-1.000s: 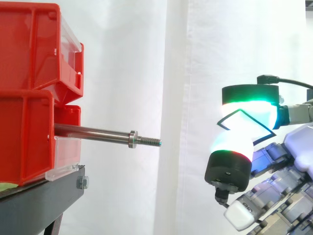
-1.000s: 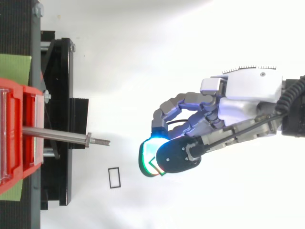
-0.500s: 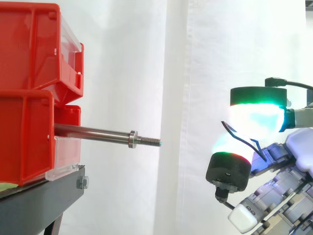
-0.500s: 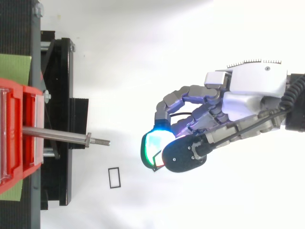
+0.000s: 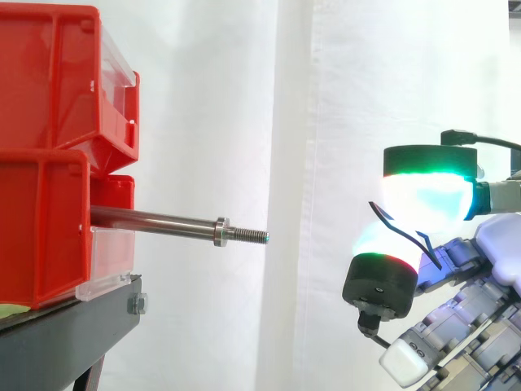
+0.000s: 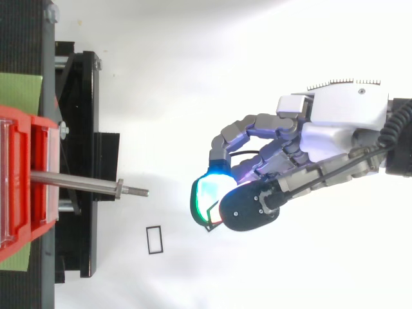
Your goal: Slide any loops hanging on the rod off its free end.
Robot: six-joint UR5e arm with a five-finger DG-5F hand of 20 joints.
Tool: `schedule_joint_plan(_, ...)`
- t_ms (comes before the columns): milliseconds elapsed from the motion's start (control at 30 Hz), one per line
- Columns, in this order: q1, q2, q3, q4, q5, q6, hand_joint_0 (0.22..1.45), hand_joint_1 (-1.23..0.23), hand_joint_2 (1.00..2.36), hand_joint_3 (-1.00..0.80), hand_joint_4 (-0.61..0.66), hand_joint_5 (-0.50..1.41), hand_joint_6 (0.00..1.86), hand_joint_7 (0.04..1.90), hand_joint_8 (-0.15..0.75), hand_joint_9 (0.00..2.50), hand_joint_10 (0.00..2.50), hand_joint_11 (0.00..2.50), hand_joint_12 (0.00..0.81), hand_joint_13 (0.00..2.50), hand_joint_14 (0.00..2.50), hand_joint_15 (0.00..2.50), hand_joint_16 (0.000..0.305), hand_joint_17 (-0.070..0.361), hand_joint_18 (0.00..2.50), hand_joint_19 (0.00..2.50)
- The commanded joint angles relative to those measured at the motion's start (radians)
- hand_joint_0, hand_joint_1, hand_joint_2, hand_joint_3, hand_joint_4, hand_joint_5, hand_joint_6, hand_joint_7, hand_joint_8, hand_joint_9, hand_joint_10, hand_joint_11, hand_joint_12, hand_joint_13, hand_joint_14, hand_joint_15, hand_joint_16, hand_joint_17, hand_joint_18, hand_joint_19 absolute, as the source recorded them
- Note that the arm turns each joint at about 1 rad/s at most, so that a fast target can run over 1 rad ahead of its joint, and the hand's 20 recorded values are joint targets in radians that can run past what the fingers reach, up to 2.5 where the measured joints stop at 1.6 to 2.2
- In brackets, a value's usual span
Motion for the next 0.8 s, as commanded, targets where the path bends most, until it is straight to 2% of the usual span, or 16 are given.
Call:
schedule_joint_plan(0, 0.001, 0.0, 0.0, 0.0, 0.0, 0.0, 0.62, -0.74, 1.01, -0.36, -0.09, -0.15, 0.89, 0.95, 0.22, 0.75, 0.0, 0.15, 0.3, 0.39, 0.0, 0.05, 0.039, 0.088, 0.48, 0.29)
schedule_joint_plan(400, 0.001, 0.0, 0.0, 0.002, 0.0, 0.0, 0.58, -0.66, 1.0, -0.5, -0.02, -0.14, 0.86, 0.9, 0.224, 0.74, 0.0, 0.15, 0.304, 0.38, 0.0, 0.05, 0.04, 0.09, 0.47, 0.3)
schedule_joint_plan(667, -0.001, 0.0, 0.0, 0.002, 0.0, 0.0, 0.58, -0.66, 1.0, -0.5, -0.01, -0.13, 0.83, 0.95, 0.217, 0.74, 0.0, 0.13, 0.305, 0.39, 0.0, 0.04, 0.04, 0.09, 0.47, 0.31)
schedule_joint_plan(767, 0.001, 0.0, 0.001, 0.002, 0.0, 0.0, 0.62, -0.69, 1.01, -0.43, -0.04, -0.12, 0.84, 0.98, 0.211, 0.74, 0.0, 0.1, 0.301, 0.4, 0.0, 0.04, 0.039, 0.088, 0.48, 0.29)
